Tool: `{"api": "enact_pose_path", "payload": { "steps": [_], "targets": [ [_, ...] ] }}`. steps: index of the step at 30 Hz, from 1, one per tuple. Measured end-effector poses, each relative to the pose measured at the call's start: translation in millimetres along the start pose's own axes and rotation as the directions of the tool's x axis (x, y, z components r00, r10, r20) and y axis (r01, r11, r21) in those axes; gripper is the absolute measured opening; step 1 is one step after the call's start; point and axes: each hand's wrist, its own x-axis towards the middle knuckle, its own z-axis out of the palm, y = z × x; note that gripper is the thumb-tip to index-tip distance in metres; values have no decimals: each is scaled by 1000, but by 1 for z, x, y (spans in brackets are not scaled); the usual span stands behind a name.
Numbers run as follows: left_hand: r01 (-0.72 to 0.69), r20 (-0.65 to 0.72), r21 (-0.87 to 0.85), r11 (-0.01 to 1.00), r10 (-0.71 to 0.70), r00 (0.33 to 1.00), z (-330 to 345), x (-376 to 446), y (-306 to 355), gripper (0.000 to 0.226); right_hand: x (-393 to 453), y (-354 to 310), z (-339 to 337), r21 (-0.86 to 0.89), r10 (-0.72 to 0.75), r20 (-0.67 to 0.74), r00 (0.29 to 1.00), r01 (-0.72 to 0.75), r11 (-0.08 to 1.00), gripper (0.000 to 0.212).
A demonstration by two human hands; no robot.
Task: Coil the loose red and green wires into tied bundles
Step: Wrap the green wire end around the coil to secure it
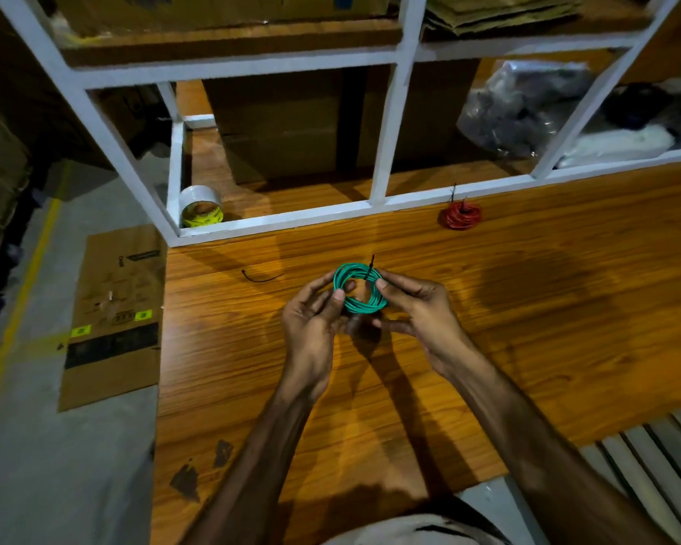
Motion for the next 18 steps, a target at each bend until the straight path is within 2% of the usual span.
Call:
{"api": "enact_pose_path", "payload": {
  "steps": [4, 8, 15, 18],
  "targets": [
    [-4, 19, 52, 999, 3, 1000, 16, 8, -18, 30, 2, 0, -33, -59, 10, 5, 1000, -10, 998, 27],
    [14, -17, 72, 997, -13, 1000, 42, 13, -41, 25, 5, 3, -66, -67, -6, 6, 1000, 6, 998, 29],
    [7, -90, 50, 999, -3, 996, 107, 29, -94, 34, 42, 3, -119, -32, -62, -200, 978, 57, 998, 27],
    [2, -134, 84, 996, 9, 991, 132, 42, -119, 39, 70, 1, -143, -90, -89, -218, 972, 71, 993, 25]
  ]
}}
